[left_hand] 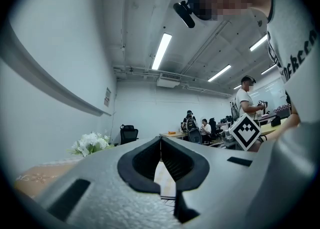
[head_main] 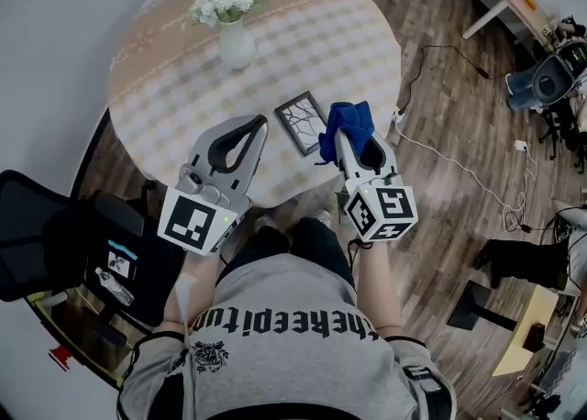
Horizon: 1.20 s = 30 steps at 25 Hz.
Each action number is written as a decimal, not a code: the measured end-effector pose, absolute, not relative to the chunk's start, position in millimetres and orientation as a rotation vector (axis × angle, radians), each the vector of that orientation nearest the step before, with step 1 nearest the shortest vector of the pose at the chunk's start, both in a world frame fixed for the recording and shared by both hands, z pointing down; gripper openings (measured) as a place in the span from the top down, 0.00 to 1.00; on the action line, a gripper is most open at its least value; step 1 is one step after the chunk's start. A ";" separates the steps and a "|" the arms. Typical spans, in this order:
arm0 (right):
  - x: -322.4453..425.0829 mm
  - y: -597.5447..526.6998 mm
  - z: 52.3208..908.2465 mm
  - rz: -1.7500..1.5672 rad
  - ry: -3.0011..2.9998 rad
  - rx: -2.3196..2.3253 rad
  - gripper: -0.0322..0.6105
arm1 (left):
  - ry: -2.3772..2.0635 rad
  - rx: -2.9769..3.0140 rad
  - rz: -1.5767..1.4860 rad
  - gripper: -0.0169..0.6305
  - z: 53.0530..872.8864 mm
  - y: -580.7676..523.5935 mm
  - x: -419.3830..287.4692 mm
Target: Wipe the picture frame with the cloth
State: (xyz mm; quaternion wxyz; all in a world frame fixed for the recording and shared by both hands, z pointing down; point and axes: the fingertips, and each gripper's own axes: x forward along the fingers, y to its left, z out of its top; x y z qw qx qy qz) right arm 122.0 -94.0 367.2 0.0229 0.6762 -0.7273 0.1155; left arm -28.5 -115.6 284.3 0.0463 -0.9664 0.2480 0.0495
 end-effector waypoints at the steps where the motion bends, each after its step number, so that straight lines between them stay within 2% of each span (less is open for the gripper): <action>1: 122.8 -93.1 364.4 0.349 -2.258 2.096 0.73 | 0.754 -2.947 0.153 0.95 283.0 -114.7 -27.1; 13: 145.1 -76.3 335.4 0.275 -2.358 2.042 0.73 | 0.818 -2.900 0.168 0.95 266.7 -90.4 2.5; 30: 159.9 -35.0 311.1 0.195 -2.598 1.772 0.73 | 1.137 -2.746 0.147 0.95 253.6 -18.1 17.5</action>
